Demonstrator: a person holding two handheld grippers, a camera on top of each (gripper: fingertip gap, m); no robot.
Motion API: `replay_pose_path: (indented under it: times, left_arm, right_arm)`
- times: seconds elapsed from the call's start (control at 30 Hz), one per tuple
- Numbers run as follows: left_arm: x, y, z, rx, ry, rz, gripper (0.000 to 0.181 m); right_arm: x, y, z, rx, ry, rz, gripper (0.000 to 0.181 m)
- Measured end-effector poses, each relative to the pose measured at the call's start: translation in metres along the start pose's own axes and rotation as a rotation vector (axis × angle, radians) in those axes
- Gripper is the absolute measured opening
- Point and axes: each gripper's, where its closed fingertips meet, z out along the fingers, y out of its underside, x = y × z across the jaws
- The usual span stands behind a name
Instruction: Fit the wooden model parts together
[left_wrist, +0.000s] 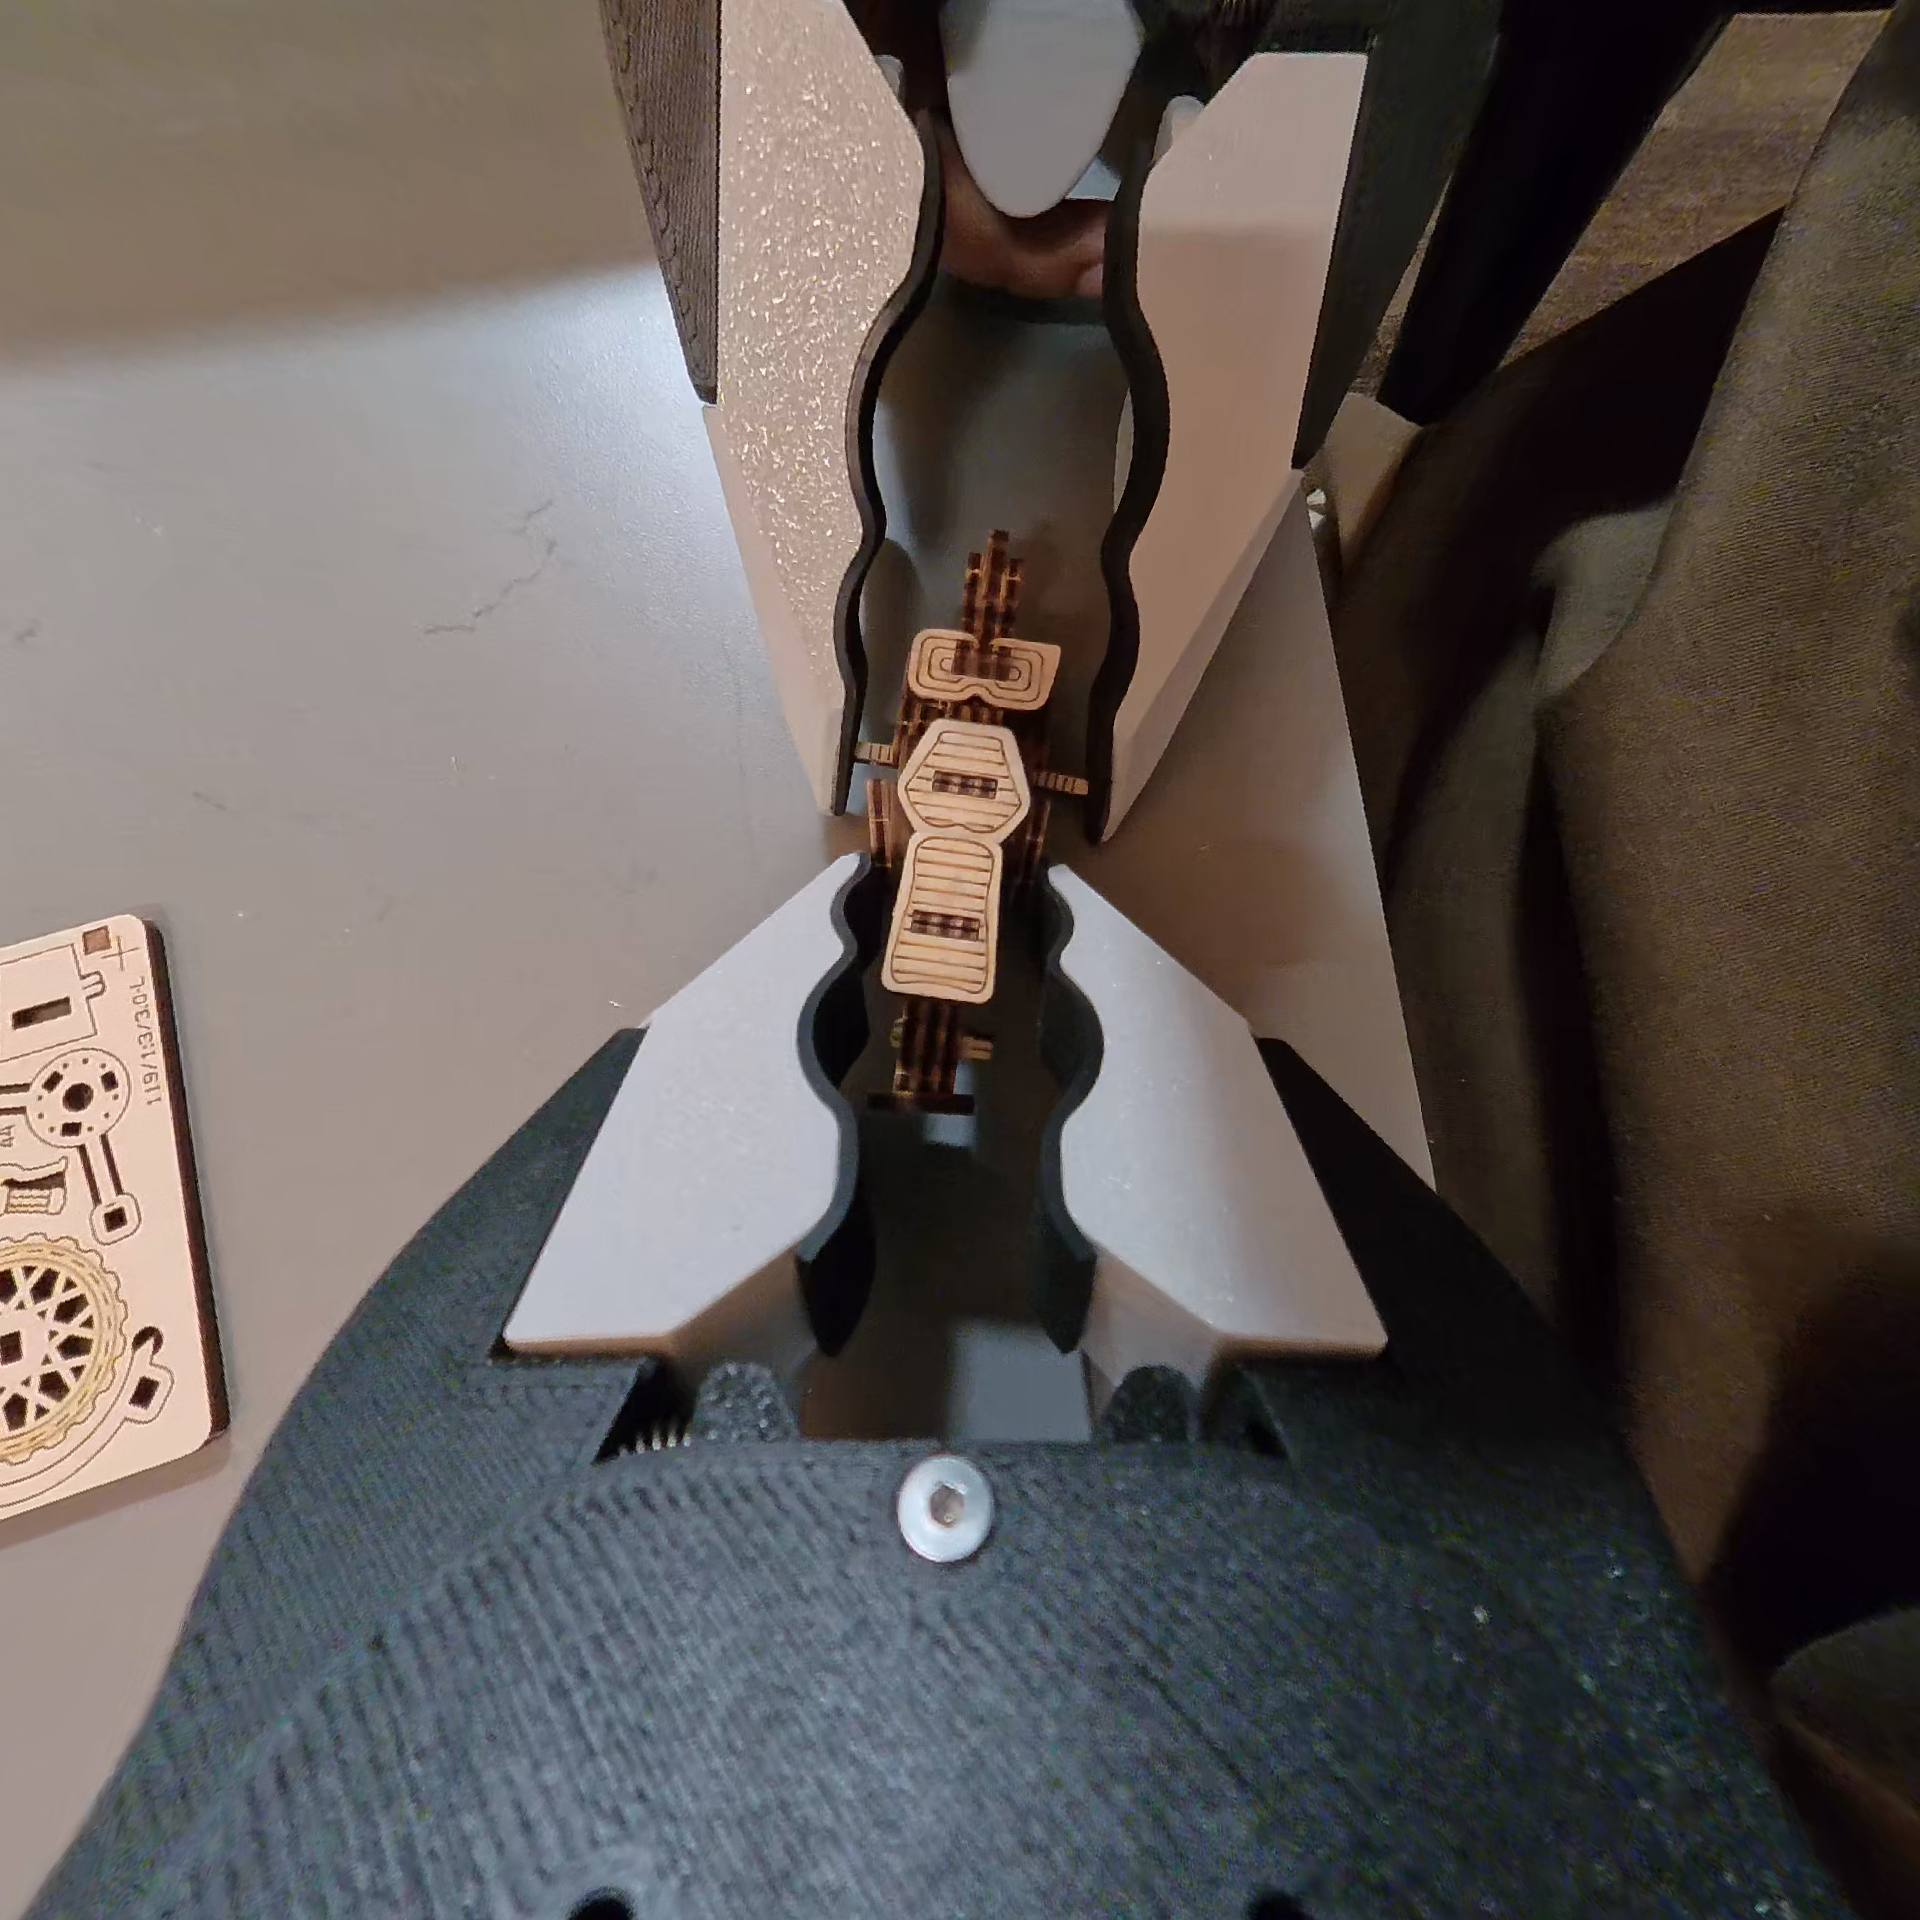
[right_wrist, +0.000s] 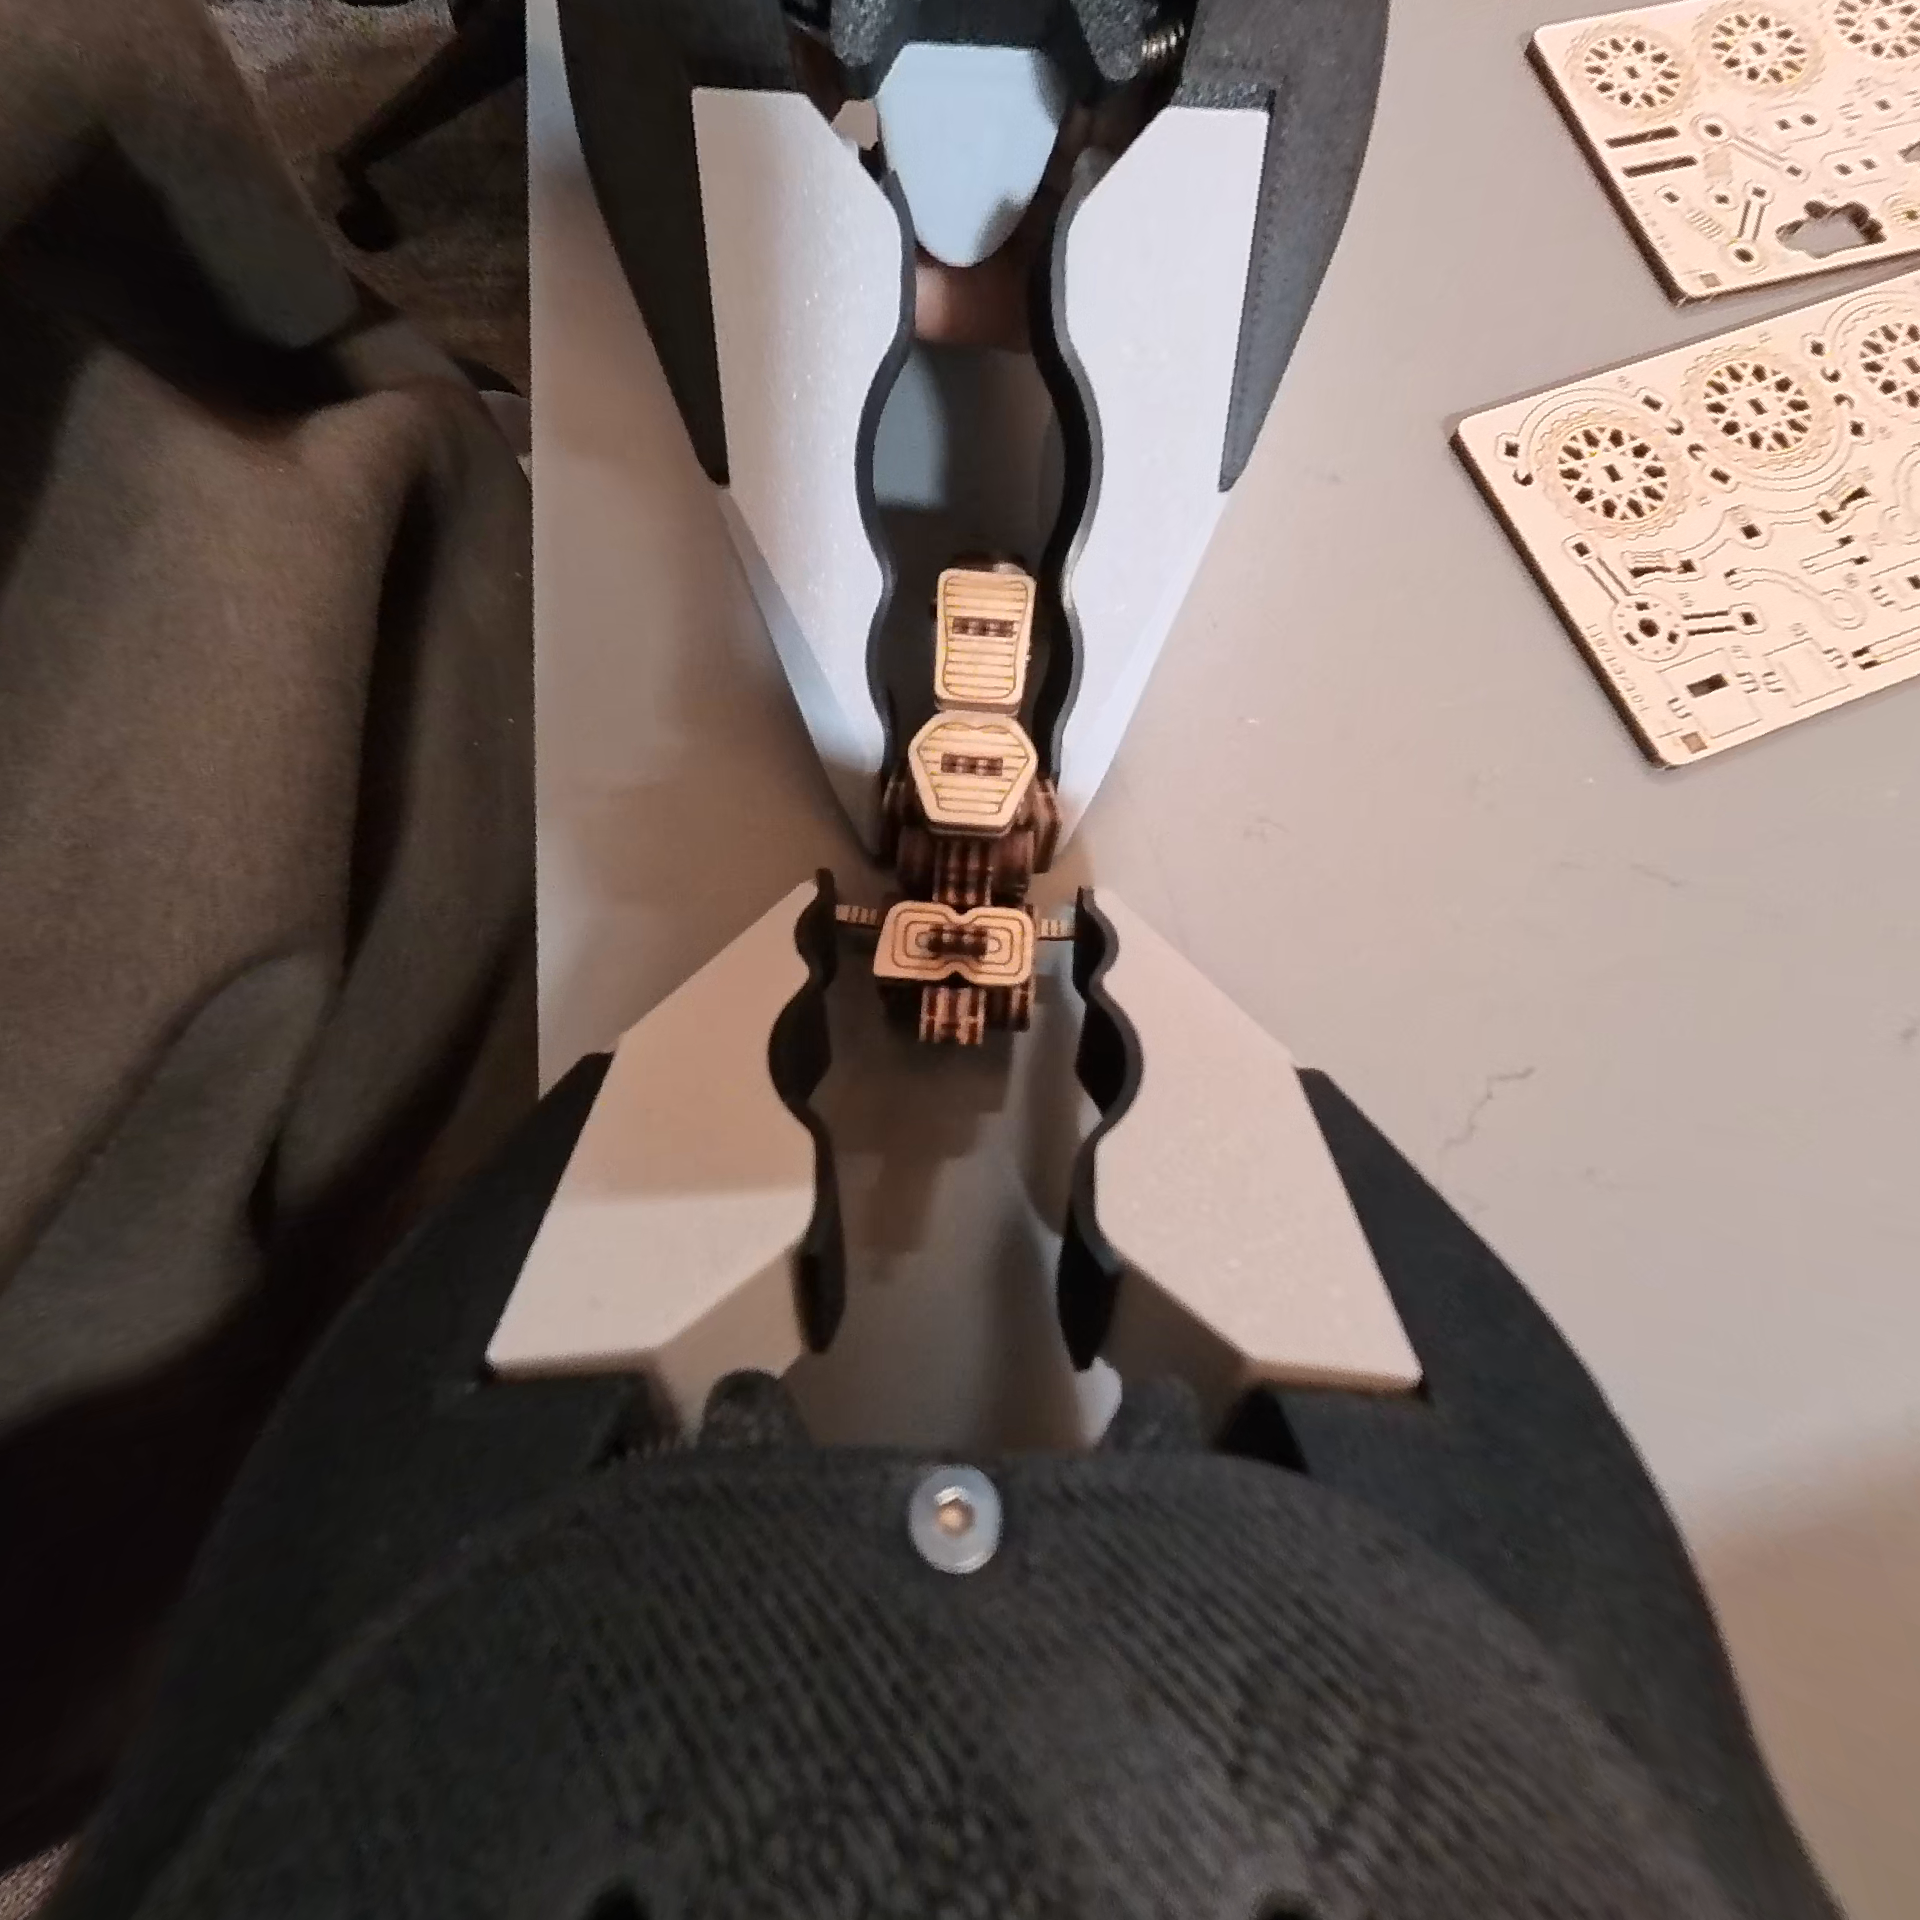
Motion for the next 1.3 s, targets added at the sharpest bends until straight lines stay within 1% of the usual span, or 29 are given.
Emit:
replay_pose_path:
  times: [1.3]
  left_arm:
    - [0.0004,0.0001,-0.0001,0.000,0.001,0.001,0.029]
  right_arm:
    - [0.0010,0.0003,-0.0004,0.018,-0.020,0.034,0.042]
